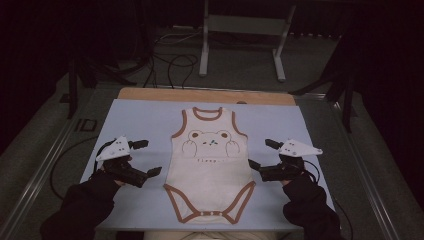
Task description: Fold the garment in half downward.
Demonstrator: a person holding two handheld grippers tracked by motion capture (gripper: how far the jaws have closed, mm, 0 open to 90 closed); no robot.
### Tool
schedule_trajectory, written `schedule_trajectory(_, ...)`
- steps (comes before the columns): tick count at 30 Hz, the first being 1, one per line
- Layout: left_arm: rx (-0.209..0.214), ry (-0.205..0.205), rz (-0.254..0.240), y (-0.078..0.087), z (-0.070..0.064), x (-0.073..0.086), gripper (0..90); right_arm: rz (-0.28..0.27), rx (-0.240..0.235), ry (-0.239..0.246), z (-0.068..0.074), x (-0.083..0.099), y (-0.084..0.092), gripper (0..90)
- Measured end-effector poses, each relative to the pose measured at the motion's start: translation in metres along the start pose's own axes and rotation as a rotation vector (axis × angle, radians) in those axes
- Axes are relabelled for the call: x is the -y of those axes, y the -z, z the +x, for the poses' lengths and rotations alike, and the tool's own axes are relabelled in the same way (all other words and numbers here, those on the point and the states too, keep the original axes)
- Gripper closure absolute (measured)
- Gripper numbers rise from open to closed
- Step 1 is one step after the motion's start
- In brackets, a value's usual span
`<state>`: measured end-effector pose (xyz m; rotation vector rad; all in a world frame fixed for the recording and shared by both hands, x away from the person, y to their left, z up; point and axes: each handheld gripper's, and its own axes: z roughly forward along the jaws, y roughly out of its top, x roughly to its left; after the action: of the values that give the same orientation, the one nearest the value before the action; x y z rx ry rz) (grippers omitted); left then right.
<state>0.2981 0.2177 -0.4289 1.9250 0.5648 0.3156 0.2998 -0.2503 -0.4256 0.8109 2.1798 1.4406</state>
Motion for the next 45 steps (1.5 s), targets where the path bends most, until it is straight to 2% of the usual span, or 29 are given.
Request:
schedule_trajectory(3, -0.004, -0.009, 0.011, -0.004, 0.000, -0.003, 0.6, 0.005, 0.000, -0.001, -0.002, -0.001, -0.006, 7.7)
schedule_trajectory(5, -0.023, -0.014, 0.018, -0.006, 0.002, -0.004, 0.7, 0.005, -0.003, -0.009, -0.003, -0.002, -0.009, 7.7)
schedule_trajectory(8, -0.024, -0.001, 0.017, -0.009, 0.004, -0.005, 0.6, 0.006, 0.002, -0.010, -0.005, -0.002, -0.012, 7.7)
schedule_trajectory(10, -0.016, 0.005, 0.027, -0.013, 0.007, -0.005, 0.6, 0.018, 0.021, -0.018, -0.007, -0.003, -0.017, 7.7)
schedule_trajectory(15, -0.003, 0.004, 0.039, -0.018, 0.010, -0.006, 0.6, 0.023, 0.022, -0.028, -0.012, -0.002, -0.022, 7.7)
schedule_trajectory(16, 0.005, 0.006, 0.049, -0.024, 0.014, -0.005, 0.7, 0.035, 0.029, -0.045, -0.017, 0.001, -0.028, 7.8)
schedule_trajectory(22, 0.001, 0.000, 0.083, -0.038, 0.018, -0.004, 0.7, 0.061, 0.029, -0.062, -0.025, 0.008, -0.037, 7.8)
schedule_trajectory(26, 0.005, 0.011, 0.106, -0.047, 0.024, -0.001, 0.7, 0.102, 0.036, -0.063, -0.033, 0.016, -0.047, 7.9)
schedule_trajectory(28, 0.002, 0.020, 0.115, -0.052, 0.026, 0.002, 0.8, 0.105, 0.033, -0.069, -0.034, 0.018, -0.050, 8.1)
schedule_trajectory(31, -0.002, 0.023, 0.149, -0.062, 0.030, 0.008, 0.8, 0.135, 0.026, -0.080, -0.037, 0.026, -0.059, 8.3)
schedule_trajectory(33, -0.002, 0.023, 0.149, -0.062, 0.030, 0.008, 0.8, 0.141, 0.022, -0.078, -0.038, 0.028, -0.061, 8.6)
schedule_trajectory(34, -0.002, 0.027, 0.173, -0.070, 0.032, 0.013, 0.8, 0.153, 0.019, -0.083, -0.039, 0.032, -0.065, 8.7)
schedule_trajectory(39, -0.006, 0.024, 0.201, -0.077, 0.032, 0.017, 1.0, 0.176, 0.017, -0.088, -0.039, 0.037, -0.069, 9.1)
schedule_trajectory(45, -0.017, 0.035, 0.261, -0.091, 0.033, 0.029, 4.7, 0.218, -0.004, -0.105, -0.041, 0.051, -0.079, 14.2)
